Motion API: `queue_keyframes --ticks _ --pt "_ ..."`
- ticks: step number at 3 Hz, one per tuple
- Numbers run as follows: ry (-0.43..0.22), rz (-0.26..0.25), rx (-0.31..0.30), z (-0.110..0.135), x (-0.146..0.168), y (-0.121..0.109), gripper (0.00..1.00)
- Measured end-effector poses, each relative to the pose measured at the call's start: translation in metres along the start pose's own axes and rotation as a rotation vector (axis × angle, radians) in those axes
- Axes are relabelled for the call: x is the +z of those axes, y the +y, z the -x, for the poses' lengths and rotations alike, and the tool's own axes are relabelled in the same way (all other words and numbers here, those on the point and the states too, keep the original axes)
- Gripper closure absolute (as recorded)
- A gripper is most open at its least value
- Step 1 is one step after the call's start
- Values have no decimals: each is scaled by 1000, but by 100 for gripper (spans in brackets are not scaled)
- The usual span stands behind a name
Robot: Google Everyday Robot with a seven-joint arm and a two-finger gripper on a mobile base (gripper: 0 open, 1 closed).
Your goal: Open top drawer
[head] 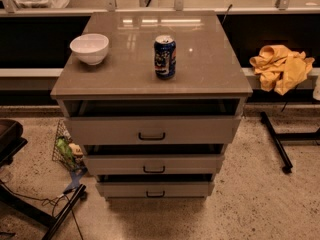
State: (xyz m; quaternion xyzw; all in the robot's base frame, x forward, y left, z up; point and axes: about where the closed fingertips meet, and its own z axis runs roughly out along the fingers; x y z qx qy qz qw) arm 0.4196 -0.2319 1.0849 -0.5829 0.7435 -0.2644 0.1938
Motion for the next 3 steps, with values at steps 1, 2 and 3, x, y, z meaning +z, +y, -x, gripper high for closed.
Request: queue_keyframes --ticks 1,2,3 --pt "0 0 0 0 0 0 0" --pt "-70 11 27 1 23 1 0" --pt "-193 61 99 -13 85 18 0"
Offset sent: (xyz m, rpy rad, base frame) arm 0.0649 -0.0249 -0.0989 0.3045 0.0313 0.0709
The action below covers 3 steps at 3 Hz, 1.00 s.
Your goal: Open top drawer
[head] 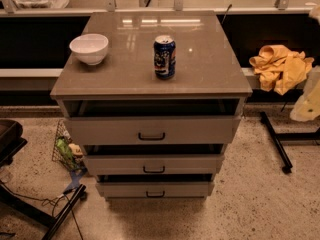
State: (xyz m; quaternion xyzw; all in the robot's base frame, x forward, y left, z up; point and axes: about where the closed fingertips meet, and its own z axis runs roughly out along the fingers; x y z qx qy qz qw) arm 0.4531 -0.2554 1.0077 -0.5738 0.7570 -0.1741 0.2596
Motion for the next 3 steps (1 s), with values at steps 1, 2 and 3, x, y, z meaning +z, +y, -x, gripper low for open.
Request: queue_keyframes --ticks 1,2,3 --pt "-125 4 60 -19 46 11 0" --pt "-246 -18 93 -33 81 24 0" --pt "-330 -16 117 -36 97 32 0"
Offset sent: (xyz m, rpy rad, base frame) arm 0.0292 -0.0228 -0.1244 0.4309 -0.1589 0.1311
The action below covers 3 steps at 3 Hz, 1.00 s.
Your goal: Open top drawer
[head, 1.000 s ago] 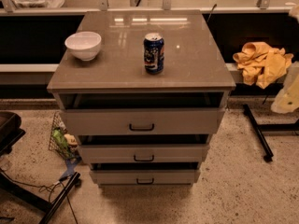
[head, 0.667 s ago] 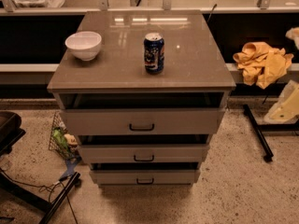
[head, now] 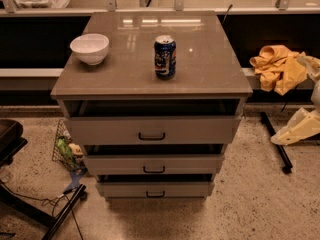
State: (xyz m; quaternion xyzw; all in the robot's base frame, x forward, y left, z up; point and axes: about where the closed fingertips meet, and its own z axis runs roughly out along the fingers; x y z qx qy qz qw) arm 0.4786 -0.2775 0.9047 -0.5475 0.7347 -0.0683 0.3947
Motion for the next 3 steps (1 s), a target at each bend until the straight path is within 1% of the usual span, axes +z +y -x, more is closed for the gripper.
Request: queue_keyframes --ticks 2,3 --pt "-7 -1 -3 3 -1 0 0" --pt "-45 37 20 -4 23 18 0"
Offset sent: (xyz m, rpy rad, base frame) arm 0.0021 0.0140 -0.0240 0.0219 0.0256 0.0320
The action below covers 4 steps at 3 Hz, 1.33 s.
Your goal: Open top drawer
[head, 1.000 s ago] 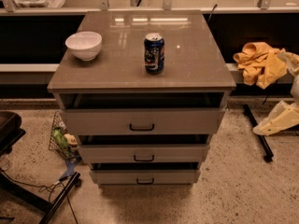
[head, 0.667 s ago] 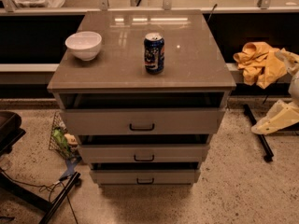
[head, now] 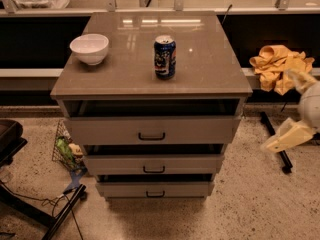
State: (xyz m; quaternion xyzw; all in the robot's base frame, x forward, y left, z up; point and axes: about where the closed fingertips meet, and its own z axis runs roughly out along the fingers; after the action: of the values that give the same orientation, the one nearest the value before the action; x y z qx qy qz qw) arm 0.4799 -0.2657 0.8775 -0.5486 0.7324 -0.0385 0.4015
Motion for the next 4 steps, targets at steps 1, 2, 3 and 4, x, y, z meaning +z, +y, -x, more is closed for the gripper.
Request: queue_keyframes --ticks 1,2,3,4 --pt "-98 71 46 -11 51 32 0" --pt "-165 128 60 -10 89 55 0" --pt "-192 173 52 -6 123 72 0" --pt "-175 201 37 -6 154 81 0"
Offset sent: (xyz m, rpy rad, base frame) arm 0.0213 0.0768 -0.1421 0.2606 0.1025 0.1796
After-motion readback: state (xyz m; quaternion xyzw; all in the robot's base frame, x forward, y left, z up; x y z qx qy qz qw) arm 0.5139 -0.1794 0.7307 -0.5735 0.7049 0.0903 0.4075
